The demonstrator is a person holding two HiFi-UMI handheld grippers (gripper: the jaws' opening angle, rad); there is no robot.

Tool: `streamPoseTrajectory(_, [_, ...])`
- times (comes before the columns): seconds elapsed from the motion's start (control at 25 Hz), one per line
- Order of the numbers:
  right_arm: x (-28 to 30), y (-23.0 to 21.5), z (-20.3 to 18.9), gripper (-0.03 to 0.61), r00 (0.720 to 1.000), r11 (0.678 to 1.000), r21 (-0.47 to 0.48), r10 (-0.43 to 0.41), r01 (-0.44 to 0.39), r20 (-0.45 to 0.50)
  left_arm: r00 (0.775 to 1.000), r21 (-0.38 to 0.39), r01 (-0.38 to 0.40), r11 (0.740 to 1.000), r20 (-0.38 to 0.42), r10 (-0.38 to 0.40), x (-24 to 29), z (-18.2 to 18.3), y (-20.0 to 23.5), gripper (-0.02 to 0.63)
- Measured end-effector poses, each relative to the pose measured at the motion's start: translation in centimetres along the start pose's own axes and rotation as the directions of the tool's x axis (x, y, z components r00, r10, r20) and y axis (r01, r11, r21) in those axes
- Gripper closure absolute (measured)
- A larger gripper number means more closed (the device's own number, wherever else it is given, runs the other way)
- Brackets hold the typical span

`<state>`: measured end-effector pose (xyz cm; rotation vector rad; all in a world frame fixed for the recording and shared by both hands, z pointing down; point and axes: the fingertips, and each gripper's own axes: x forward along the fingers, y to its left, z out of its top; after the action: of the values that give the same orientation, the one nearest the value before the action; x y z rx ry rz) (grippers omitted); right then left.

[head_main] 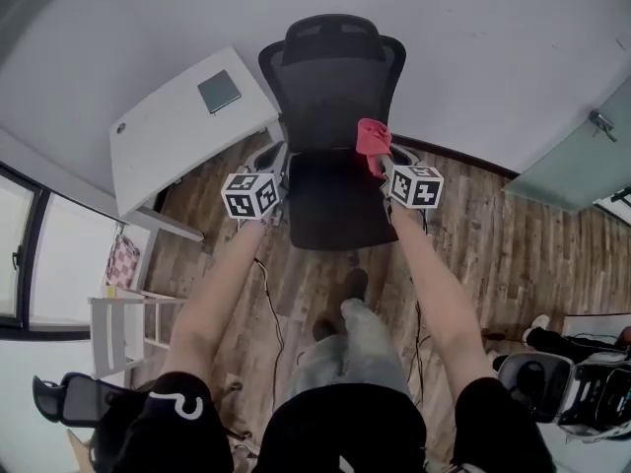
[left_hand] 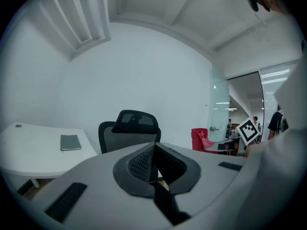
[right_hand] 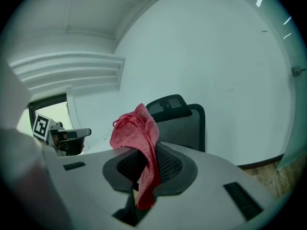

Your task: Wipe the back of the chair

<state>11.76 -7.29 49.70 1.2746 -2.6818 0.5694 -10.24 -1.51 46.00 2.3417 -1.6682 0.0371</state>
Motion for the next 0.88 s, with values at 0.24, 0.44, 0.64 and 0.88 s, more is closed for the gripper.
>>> streamPoseTrajectory(0.24, [-8.8, 3.7, 1.5, 0.512, 1.0, 0.994, -0.109, 0.012, -0.011, 0.008, 1.0, 0.043, 0.001, 0.999, 0.007, -0.001, -7.0, 0.7, -4.7, 0.589])
streamPoseTrajectory(0.44, [-12.7, 5.1, 2.6, 0.514, 1.0, 0.987, -0.155, 0.028, -0.027, 0.004, 1.0, 0.075, 0.009, 0.997, 0.009, -0.009, -10.2, 0.7, -8.0, 0.589])
streamPoseTrajectory(0.64, [-15.1, 6.5, 3.1, 0.514, 0.999, 0.983, -0.176, 0.052, -0.052, -0.005, 1.0, 0.074, -0.007, 0.997, 0.025, 0.006, -12.0, 1.6, -10.3, 0.589])
streamPoseTrajectory(0.88, [-16.3, 7.5, 3.3, 0.514, 0.995, 0.977, -0.193, 0.088, -0.094, -0.043, 0.997, 0.044, -0.052, 0.998, 0.051, 0.05, -13.3, 3.7, -11.9, 0.589])
